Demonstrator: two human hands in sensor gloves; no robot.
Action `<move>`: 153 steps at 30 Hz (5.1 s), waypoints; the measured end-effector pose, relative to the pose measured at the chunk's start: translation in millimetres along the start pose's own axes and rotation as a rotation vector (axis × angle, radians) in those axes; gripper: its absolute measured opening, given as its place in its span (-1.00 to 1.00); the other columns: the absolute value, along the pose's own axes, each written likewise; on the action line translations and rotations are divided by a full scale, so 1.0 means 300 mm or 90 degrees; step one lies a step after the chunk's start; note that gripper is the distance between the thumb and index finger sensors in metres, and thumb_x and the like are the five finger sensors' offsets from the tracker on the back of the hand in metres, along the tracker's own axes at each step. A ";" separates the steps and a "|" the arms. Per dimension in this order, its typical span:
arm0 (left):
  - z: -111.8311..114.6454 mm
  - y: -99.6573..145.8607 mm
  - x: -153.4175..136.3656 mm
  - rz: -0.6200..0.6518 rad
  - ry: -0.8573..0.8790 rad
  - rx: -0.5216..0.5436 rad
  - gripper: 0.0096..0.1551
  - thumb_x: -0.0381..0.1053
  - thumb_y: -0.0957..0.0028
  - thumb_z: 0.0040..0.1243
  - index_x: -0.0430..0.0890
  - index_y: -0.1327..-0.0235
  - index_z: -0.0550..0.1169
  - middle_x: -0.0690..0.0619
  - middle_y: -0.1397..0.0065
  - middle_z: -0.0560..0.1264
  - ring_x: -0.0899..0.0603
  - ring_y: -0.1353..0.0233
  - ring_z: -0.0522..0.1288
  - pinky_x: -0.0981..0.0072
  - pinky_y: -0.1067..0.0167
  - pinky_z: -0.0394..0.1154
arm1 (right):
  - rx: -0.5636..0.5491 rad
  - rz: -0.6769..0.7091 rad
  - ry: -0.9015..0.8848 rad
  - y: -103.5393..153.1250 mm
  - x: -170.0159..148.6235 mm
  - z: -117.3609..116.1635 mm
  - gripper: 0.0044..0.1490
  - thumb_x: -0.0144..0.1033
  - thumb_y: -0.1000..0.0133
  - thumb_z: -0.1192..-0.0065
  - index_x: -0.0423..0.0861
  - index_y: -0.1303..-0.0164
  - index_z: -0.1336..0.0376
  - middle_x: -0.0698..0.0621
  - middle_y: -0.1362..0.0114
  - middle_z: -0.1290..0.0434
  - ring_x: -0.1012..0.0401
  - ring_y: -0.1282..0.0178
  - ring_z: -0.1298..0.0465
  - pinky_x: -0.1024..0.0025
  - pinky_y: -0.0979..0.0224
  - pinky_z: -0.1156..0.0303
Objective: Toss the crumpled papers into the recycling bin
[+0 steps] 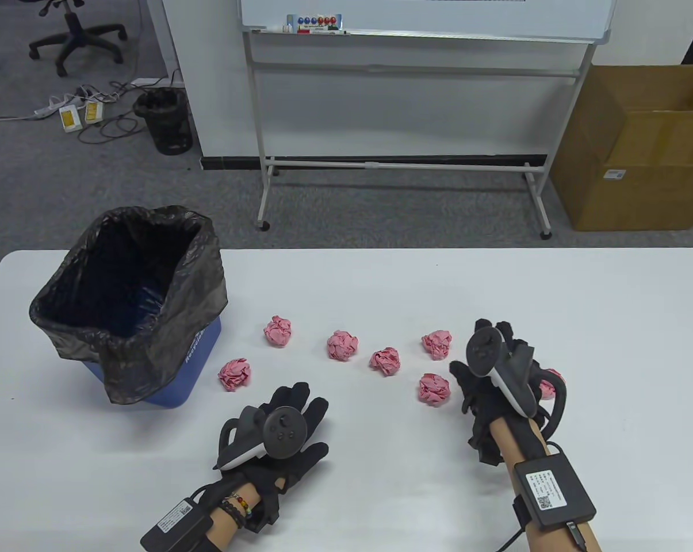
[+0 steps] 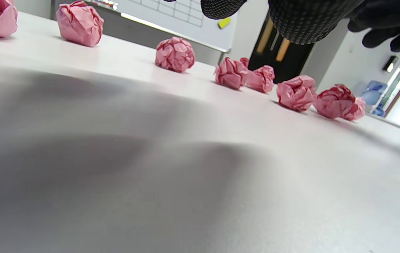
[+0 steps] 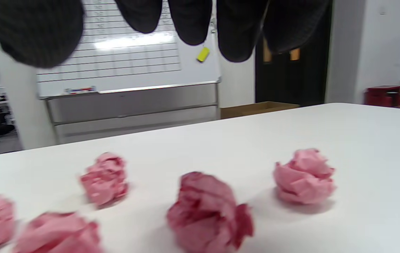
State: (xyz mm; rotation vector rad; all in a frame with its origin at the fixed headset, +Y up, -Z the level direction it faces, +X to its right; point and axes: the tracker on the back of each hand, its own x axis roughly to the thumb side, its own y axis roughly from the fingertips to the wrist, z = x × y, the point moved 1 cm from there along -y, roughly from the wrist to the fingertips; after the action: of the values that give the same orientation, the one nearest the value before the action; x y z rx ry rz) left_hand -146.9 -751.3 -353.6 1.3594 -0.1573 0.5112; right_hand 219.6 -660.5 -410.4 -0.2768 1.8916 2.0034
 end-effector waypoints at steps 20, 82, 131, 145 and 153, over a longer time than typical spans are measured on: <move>-0.001 -0.001 -0.011 -0.011 -0.004 -0.010 -0.10 0.28 -0.05 0.03 0.01 -0.65 0.11 -0.20 -0.76 -0.18 -0.44 -0.68 -0.17 -0.49 -0.46 -0.02 | 0.144 -0.228 0.060 -0.244 -0.252 -0.183 0.07 0.08 0.16 -0.48 0.31 -0.56 -0.03 0.05 -0.74 -0.14 -0.07 -0.65 -0.37 -0.01 -0.53 -0.36; -0.022 -0.006 -0.048 0.021 0.251 -0.027 0.04 0.37 -0.01 0.04 -0.11 -0.65 0.07 -0.32 -0.74 0.00 -0.46 -0.64 0.20 -0.36 -0.44 0.28 | 0.050 0.210 -0.185 0.328 0.251 -0.095 -0.29 -0.03 0.27 -0.60 0.14 -0.15 -0.48 0.02 -0.30 -0.63 0.11 -0.03 -0.79 0.46 0.00 -0.75; -0.093 0.029 -0.153 -0.098 0.442 0.053 -0.24 0.18 0.04 0.34 -0.21 -0.35 0.51 -0.28 -0.28 0.66 -0.12 -0.05 0.83 0.10 0.05 0.79 | 0.089 0.429 -0.157 0.485 0.379 -0.229 0.07 0.19 0.22 -0.42 0.14 -0.54 -0.13 0.01 -0.68 -0.23 -0.07 -0.64 -0.38 0.03 -0.50 -0.41; -0.274 0.055 -0.186 -0.181 0.414 0.169 -0.21 0.20 0.05 0.35 -0.19 -0.37 0.49 -0.28 -0.31 0.64 -0.12 -0.10 0.83 0.11 0.01 0.79 | 0.079 0.421 -0.012 0.483 0.369 -0.248 0.18 0.32 0.23 -0.31 0.20 -0.60 0.05 0.01 -0.76 0.00 -0.13 -0.76 -0.14 -0.08 -0.62 -0.23; -0.535 0.062 -0.186 -0.181 0.365 0.318 -0.21 0.19 0.05 0.35 -0.17 -0.39 0.48 -0.28 -0.33 0.62 -0.12 -0.14 0.82 0.11 -0.01 0.79 | 0.078 0.412 -0.022 0.472 0.357 -0.227 0.18 0.32 0.22 -0.30 0.20 -0.60 0.06 0.02 -0.77 0.01 -0.13 -0.76 -0.13 -0.09 -0.62 -0.22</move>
State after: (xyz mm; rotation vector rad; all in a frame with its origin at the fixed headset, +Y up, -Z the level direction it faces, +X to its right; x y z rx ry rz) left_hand -233.4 -609.7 -394.2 1.6239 0.6633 0.7037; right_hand 58.5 -718.2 -327.3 0.4603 2.2665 2.2237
